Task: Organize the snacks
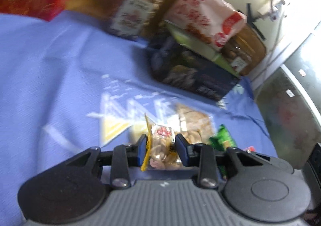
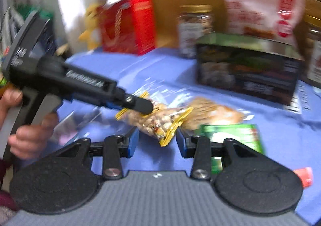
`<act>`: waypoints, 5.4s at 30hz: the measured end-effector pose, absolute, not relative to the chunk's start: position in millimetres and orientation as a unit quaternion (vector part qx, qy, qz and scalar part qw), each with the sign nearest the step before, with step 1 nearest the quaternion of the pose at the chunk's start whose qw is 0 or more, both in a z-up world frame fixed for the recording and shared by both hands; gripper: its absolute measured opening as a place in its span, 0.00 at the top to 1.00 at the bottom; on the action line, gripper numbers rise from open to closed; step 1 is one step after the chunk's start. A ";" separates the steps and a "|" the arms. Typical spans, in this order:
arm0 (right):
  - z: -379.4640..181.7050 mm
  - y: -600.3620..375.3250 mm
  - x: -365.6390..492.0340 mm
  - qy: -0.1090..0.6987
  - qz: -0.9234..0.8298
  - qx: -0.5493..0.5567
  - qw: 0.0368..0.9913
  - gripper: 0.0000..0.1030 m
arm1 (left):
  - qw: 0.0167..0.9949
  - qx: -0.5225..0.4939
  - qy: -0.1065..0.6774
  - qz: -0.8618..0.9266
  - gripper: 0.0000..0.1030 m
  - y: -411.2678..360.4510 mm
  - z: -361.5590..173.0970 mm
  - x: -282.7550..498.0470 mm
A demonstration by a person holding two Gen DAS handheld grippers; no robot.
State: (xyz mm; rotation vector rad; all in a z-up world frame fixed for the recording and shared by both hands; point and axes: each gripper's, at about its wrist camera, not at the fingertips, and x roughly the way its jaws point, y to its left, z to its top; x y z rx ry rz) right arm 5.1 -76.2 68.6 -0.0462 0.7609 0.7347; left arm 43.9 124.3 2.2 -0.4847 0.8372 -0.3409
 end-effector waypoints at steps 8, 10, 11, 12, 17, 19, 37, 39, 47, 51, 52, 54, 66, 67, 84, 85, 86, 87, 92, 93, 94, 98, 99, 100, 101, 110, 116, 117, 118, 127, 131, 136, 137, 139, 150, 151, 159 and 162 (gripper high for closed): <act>61.2 -65.6 0.7 0.370 0.359 -0.051 0.855 0.51 | 0.875 -0.233 0.389 -0.171 0.56 135.8 0.7 34.5; 60.0 -62.9 2.2 0.371 0.355 -0.050 0.857 0.52 | 0.877 -0.222 0.387 -0.179 0.60 129.4 0.1 32.9; 59.7 -63.3 2.7 0.369 0.353 -0.053 0.858 0.59 | 0.876 -0.220 0.388 -0.181 0.61 127.0 0.2 32.9; 60.3 -60.9 -0.3 0.365 0.345 -0.060 0.863 0.67 | 0.878 -0.216 0.388 -0.179 0.62 124.2 1.3 33.0; 79.4 -63.4 0.8 0.340 0.324 -0.073 0.880 0.74 | 0.880 -0.211 0.378 -0.197 0.65 115.3 20.2 39.3; 96.7 -67.2 5.6 0.322 0.319 -0.084 0.887 0.74 | 0.887 -0.200 0.357 -0.212 0.65 110.2 42.8 46.3; 166.8 -106.1 148.7 0.262 0.237 -0.105 0.930 0.74 | 0.914 -0.163 0.299 -0.222 0.64 56.3 122.1 187.7; 139.9 -106.7 167.2 0.289 0.230 -0.077 0.926 0.74 | 0.908 -0.166 0.326 -0.205 0.64 53.6 98.5 206.1; 90.5 -106.0 203.3 0.332 0.216 -0.024 0.918 0.73 | 0.907 -0.145 0.362 -0.157 0.56 41.4 56.0 243.8; 96.8 -107.4 194.3 0.328 0.210 -0.019 0.921 0.73 | 0.905 -0.158 0.362 -0.161 0.55 41.7 61.8 241.5; 103.4 -112.2 193.8 0.323 0.210 -0.009 0.923 0.73 | 0.906 -0.158 0.357 -0.164 0.55 44.7 68.4 238.2; 123.5 -123.7 190.9 0.301 0.206 0.009 0.931 0.73 | 0.912 -0.153 0.341 -0.167 0.55 46.7 84.5 227.8; 334.6 -212.3 112.1 0.068 0.156 0.137 0.976 0.73 | 0.930 -0.148 0.259 -0.214 0.50 56.2 174.5 132.4; 352.9 -227.8 105.1 0.055 0.144 0.170 0.973 0.72 | 0.931 -0.144 0.256 -0.216 0.50 55.4 178.9 122.9; 287.2 -329.8 -7.7 0.139 0.159 0.078 0.974 0.65 | 0.894 -0.113 0.334 -0.278 0.45 22.8 99.3 36.0; 248.0 -323.3 -5.3 0.180 0.165 0.071 0.967 0.65 | 0.885 -0.124 0.355 -0.275 0.47 23.3 84.1 37.7; 212.9 -313.2 -1.1 0.214 0.171 0.062 0.960 0.65 | 0.871 -0.142 0.382 -0.274 0.48 24.5 67.1 40.7; 177.9 -301.2 -3.8 0.249 0.177 0.056 0.951 0.65 | 0.860 -0.157 0.402 -0.273 0.48 26.5 54.6 42.3; 70.5 -268.3 17.4 0.378 0.215 0.116 0.893 0.65 | 0.831 -0.202 0.449 -0.260 0.48 35.1 21.1 48.5; 70.3 -264.9 21.5 0.381 0.222 0.121 0.890 0.65 | 0.829 -0.207 0.450 -0.261 0.47 34.8 19.8 49.0; 68.9 -262.0 25.7 0.381 0.228 0.123 0.888 0.65 | 0.827 -0.210 0.451 -0.263 0.46 34.2 19.3 49.8; 74.7 -249.3 30.4 0.382 0.262 0.123 0.877 0.65 | 0.829 -0.191 0.458 -0.259 0.53 20.7 15.1 58.1; 68.6 -244.1 24.5 0.382 0.278 0.116 0.874 0.64 | 0.830 -0.184 0.461 -0.254 0.57 16.2 12.4 62.6; 70.4 -236.3 20.6 0.383 0.304 0.109 0.865 0.64 | 0.831 -0.180 0.465 -0.249 0.58 12.5 10.4 66.9; 69.1 -230.4 11.7 0.385 0.329 0.100 0.857 0.64 | 0.832 -0.180 0.463 -0.246 0.59 12.6 8.3 70.4; 103.7 -208.3 22.0 0.363 0.340 0.074 0.865 0.64 | 0.842 -0.194 0.442 -0.242 0.58 24.5 13.6 80.3; 90.3 -177.9 55.6 0.413 0.342 -0.023 0.844 0.36 | 0.826 -0.197 0.452 -0.273 0.55 24.7 11.9 69.5; 87.0 -170.5 58.3 0.420 0.342 -0.045 0.840 0.32 | 0.824 -0.196 0.454 -0.277 0.55 23.1 10.8 69.4; 80.9 -168.1 57.3 0.427 0.345 -0.060 0.834 0.31 | 0.821 -0.196 0.457 -0.280 0.55 21.9 9.3 69.5; 68.5 -149.9 31.5 0.403 0.355 -0.115 0.836 0.46 | 0.819 -0.203 0.459 -0.280 0.68 22.8 0.6 73.0; 73.3 -150.2 23.3 0.386 0.341 -0.103 0.851 0.63 | 0.829 -0.196 0.442 -0.282 0.68 30.1 12.5 65.8; 95.9 -138.7 22.3 0.325 0.339 -0.114 0.875 0.66 | 0.855 -0.183 0.395 -0.282 0.68 41.1 44.4 65.5; 99.2 -137.0 24.2 0.313 0.337 -0.116 0.880 0.66 | 0.858 -0.182 0.389 -0.280 0.68 43.5 48.2 68.4; 102.6 -133.8 30.1 0.296 0.329 -0.117 0.889 0.66 | 0.862 -0.186 0.383 -0.276 0.68 46.8 53.7 77.8; 126.6 -139.3 91.7 0.231 0.255 -0.112 0.932 0.66 | 0.894 -0.149 0.318 -0.279 0.67 20.2 96.2 153.7; 125.9 -141.8 100.3 0.232 0.247 -0.112 0.934 0.66 | 0.893 -0.149 0.320 -0.277 0.67 16.3 95.6 163.9; 99.3 -155.1 142.8 0.256 0.199 -0.111 0.940 0.63 | 0.893 -0.129 0.346 -0.258 0.68 -12.7 64.8 220.4; 93.7 -156.9 142.7 0.249 0.184 -0.115 0.944 0.53 | 0.895 -0.126 0.348 -0.249 0.68 -18.1 55.1 229.9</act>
